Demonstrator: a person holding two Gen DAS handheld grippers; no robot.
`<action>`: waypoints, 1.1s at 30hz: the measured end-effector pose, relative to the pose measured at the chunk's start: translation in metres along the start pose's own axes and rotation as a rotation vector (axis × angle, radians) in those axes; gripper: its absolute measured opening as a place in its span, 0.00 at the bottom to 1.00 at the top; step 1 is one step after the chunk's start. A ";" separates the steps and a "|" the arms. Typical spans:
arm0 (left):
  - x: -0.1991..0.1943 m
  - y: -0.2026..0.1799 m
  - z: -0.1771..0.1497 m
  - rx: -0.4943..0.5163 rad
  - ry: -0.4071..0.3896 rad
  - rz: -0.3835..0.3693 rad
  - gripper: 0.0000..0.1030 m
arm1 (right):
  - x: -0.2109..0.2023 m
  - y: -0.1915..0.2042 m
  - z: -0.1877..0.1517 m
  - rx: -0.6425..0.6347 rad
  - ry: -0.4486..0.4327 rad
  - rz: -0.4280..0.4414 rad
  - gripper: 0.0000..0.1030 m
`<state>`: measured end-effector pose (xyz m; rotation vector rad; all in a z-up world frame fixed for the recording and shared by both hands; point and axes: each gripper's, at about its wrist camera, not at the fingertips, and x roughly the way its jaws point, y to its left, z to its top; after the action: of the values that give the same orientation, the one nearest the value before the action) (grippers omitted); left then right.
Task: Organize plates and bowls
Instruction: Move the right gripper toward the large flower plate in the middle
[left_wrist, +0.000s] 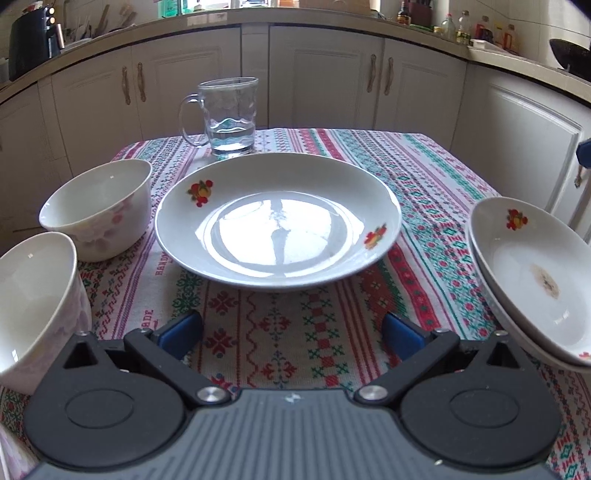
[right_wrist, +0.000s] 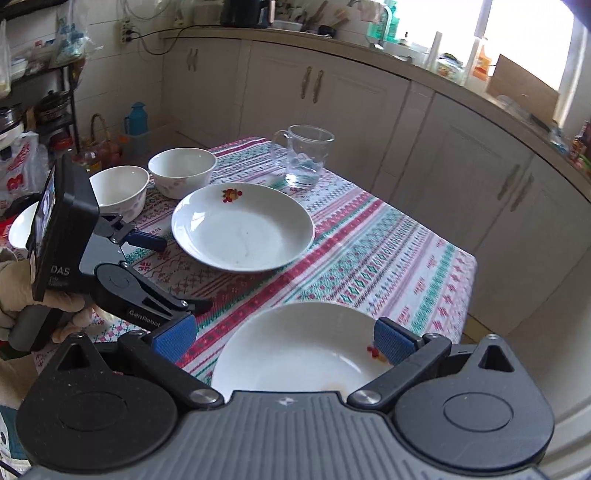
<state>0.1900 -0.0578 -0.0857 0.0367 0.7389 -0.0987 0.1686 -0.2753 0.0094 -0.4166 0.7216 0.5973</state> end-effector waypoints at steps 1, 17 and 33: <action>0.003 0.001 0.002 -0.003 -0.002 0.004 1.00 | 0.005 -0.004 0.006 -0.010 0.005 0.017 1.00; 0.018 0.009 0.014 -0.003 -0.014 0.001 1.00 | 0.103 -0.028 0.085 -0.171 0.086 0.242 1.00; 0.019 0.008 0.014 0.014 -0.034 -0.022 0.99 | 0.199 -0.047 0.122 -0.180 0.179 0.391 1.00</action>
<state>0.2140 -0.0521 -0.0885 0.0396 0.7052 -0.1254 0.3768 -0.1723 -0.0425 -0.5040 0.9336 1.0077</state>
